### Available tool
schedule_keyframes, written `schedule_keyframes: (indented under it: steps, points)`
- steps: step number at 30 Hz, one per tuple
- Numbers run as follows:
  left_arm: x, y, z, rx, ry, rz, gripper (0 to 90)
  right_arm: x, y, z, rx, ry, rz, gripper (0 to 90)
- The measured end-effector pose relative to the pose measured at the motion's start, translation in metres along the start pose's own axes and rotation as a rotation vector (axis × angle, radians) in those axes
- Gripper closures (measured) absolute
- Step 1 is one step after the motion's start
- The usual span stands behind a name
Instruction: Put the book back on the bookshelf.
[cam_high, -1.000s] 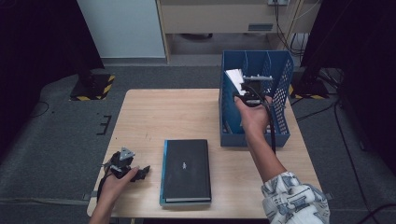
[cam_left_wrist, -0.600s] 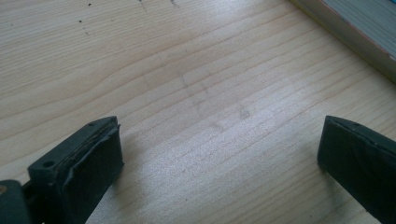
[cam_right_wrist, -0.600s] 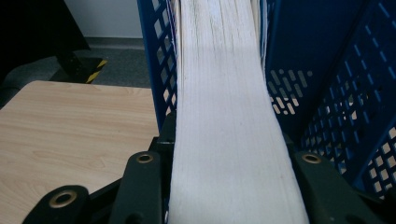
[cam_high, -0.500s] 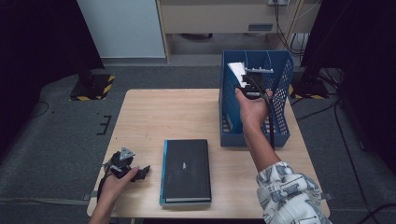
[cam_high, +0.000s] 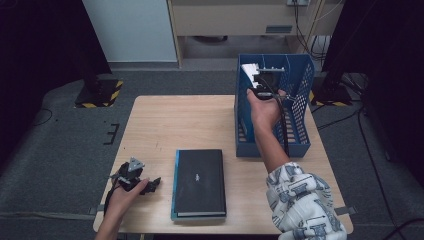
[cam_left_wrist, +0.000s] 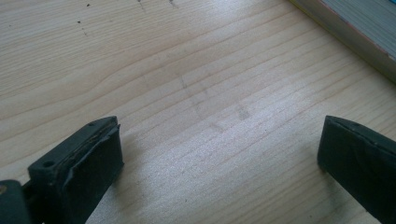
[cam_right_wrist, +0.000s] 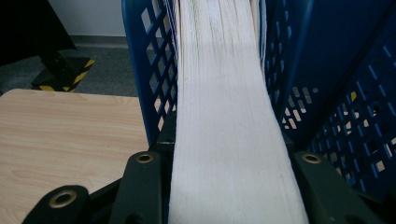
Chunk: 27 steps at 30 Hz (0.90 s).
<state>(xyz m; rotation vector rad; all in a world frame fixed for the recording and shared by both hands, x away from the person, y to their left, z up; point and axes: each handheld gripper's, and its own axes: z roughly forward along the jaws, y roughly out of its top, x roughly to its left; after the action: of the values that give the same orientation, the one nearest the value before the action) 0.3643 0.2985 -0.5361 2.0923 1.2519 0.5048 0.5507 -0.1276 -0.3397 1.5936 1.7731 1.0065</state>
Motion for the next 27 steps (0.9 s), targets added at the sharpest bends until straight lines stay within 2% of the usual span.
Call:
schedule_keyframes:
  steps: [10,18,27]
  points:
    - [0.000,0.000,0.000,0.002,-0.001,0.003,0.0,-0.003,-0.001,0.008,0.002,-0.024,0.016,60.6]
    - [0.000,0.000,0.000,0.002,-0.001,0.003,0.0,-0.006,0.000,0.011,-0.005,-0.043,0.046,60.6]
    - [0.000,0.001,0.000,0.003,-0.002,0.003,0.0,0.001,-0.001,0.015,-0.019,-0.052,0.039,60.2]
